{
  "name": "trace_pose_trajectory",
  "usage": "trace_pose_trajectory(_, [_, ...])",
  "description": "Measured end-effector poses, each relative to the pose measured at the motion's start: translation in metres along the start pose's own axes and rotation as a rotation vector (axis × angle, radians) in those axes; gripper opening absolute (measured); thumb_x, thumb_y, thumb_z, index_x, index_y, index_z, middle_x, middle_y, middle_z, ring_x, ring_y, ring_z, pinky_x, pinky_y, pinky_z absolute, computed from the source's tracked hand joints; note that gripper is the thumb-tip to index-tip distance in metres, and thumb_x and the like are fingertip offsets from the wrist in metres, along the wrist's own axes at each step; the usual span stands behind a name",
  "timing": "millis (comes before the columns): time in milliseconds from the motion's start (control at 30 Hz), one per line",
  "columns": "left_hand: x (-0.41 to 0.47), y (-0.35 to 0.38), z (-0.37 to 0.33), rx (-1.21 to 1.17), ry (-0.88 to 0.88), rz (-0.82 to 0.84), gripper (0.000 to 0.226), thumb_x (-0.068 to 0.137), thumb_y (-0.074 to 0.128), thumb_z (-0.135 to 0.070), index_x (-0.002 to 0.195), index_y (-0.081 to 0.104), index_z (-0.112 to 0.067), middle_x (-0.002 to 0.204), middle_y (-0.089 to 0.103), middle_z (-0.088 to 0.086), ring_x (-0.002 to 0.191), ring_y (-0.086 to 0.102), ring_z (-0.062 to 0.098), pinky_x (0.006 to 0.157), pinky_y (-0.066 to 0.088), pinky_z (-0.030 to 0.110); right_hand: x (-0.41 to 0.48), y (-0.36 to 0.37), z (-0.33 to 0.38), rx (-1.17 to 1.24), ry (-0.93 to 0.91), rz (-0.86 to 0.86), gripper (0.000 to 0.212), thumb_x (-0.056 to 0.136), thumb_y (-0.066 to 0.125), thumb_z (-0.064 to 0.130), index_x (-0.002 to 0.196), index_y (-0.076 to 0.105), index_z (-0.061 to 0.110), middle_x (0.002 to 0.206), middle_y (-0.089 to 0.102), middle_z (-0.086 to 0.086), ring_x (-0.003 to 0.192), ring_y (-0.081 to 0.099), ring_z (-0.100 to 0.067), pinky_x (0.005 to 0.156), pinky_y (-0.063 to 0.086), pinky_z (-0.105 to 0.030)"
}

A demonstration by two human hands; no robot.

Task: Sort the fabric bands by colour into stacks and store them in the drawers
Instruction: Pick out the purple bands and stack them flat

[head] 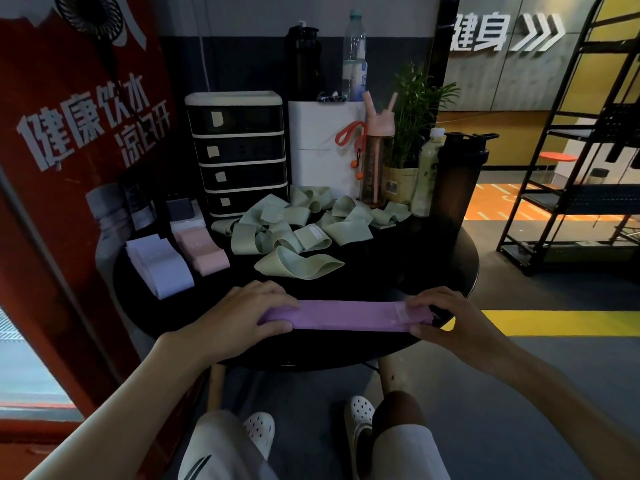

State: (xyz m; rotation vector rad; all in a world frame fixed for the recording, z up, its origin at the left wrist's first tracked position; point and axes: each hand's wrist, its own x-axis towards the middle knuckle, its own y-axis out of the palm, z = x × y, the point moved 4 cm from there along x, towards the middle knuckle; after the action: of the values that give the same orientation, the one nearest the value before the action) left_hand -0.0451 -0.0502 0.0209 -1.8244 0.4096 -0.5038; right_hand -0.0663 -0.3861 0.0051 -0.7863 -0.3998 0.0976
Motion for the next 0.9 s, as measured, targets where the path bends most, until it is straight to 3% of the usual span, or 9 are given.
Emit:
trace_pose_trajectory(100, [-0.002,-0.003,0.003,0.008,-0.014,0.012,0.044,0.092,0.056,-0.054,0.135,0.052,-0.046,0.129,0.045,-0.024,0.12,0.04,0.0,0.096,0.027,0.021,0.002,0.003,0.005,0.02,0.008,0.002,0.04,0.078,0.079,0.027,0.107,0.058,0.045,0.115,0.052,0.023,0.111,0.042,0.007,0.084,0.038,-0.012])
trace_pose_trajectory(200, [-0.004,-0.006,0.003,0.03,-0.034,0.021,0.065,0.079,0.038,-0.075,0.137,0.048,-0.048,0.13,0.042,-0.027,0.116,0.037,-0.002,0.096,0.023,0.015,-0.001,0.004,0.004,-0.006,-0.002,0.013,0.044,0.077,0.079,0.032,0.112,0.056,0.045,0.119,0.05,0.027,0.115,0.04,0.01,0.09,0.037,-0.014])
trace_pose_trajectory(333, [-0.004,-0.011,0.002,0.051,-0.025,-0.084,0.082,0.076,0.016,-0.091,0.132,0.054,-0.046,0.129,0.046,-0.028,0.122,0.039,-0.002,0.101,0.024,0.026,-0.002,0.0,0.005,0.048,0.022,-0.058,0.029,0.089,0.064,0.028,0.118,0.06,0.034,0.117,0.057,0.021,0.109,0.052,0.0,0.086,0.041,-0.015])
trace_pose_trajectory(433, [-0.006,-0.014,0.009,-0.019,-0.113,-0.204,0.066,0.083,0.022,-0.075,0.121,0.064,-0.041,0.121,0.051,-0.026,0.119,0.046,0.004,0.103,0.034,0.038,-0.001,0.001,0.005,0.067,0.034,-0.091,0.017,0.094,0.058,0.02,0.107,0.065,0.029,0.109,0.062,0.013,0.097,0.056,0.0,0.076,0.042,-0.009])
trace_pose_trajectory(600, [-0.02,-0.003,0.024,-0.115,-0.192,-0.222,0.05,0.083,0.034,-0.063,0.111,0.068,-0.039,0.115,0.056,-0.023,0.11,0.051,0.006,0.099,0.043,0.045,-0.006,0.003,-0.002,0.038,0.04,-0.056,0.022,0.092,0.063,0.007,0.106,0.068,0.023,0.11,0.061,0.011,0.097,0.056,-0.003,0.08,0.044,-0.013])
trace_pose_trajectory(700, [-0.024,-0.001,0.028,-0.199,-0.211,-0.265,0.041,0.083,0.045,-0.061,0.107,0.069,-0.038,0.113,0.057,-0.021,0.11,0.052,0.008,0.1,0.042,0.037,-0.007,0.003,-0.002,0.022,0.005,-0.063,0.023,0.09,0.064,0.006,0.105,0.069,0.022,0.111,0.062,0.009,0.1,0.058,-0.007,0.082,0.047,-0.017])
trace_pose_trajectory(800, [-0.024,-0.002,0.029,-0.278,-0.246,-0.35,0.012,0.093,0.061,-0.036,0.104,0.067,-0.035,0.112,0.057,-0.014,0.108,0.053,0.005,0.095,0.041,0.021,-0.006,0.001,0.005,0.004,0.006,-0.04,0.029,0.089,0.065,0.005,0.101,0.065,0.032,0.112,0.06,0.01,0.103,0.057,-0.007,0.086,0.048,-0.022])
trace_pose_trajectory(867, [-0.027,-0.005,0.031,-0.316,-0.281,-0.434,0.013,0.096,0.061,-0.021,0.106,0.068,-0.025,0.113,0.056,-0.009,0.105,0.054,0.004,0.091,0.038,0.009,-0.003,0.0,0.011,-0.021,0.004,-0.011,0.033,0.089,0.065,0.005,0.1,0.062,0.036,0.115,0.057,0.01,0.11,0.055,-0.008,0.092,0.047,-0.024])
trace_pose_trajectory(900, [-0.029,-0.007,0.03,-0.316,-0.301,-0.47,0.015,0.096,0.06,-0.02,0.109,0.067,-0.022,0.113,0.056,-0.008,0.104,0.054,0.005,0.091,0.037,0.01,0.0,-0.001,0.014,-0.029,-0.004,-0.014,0.03,0.089,0.065,0.008,0.101,0.062,0.035,0.116,0.056,0.009,0.112,0.053,-0.011,0.095,0.047,-0.029])
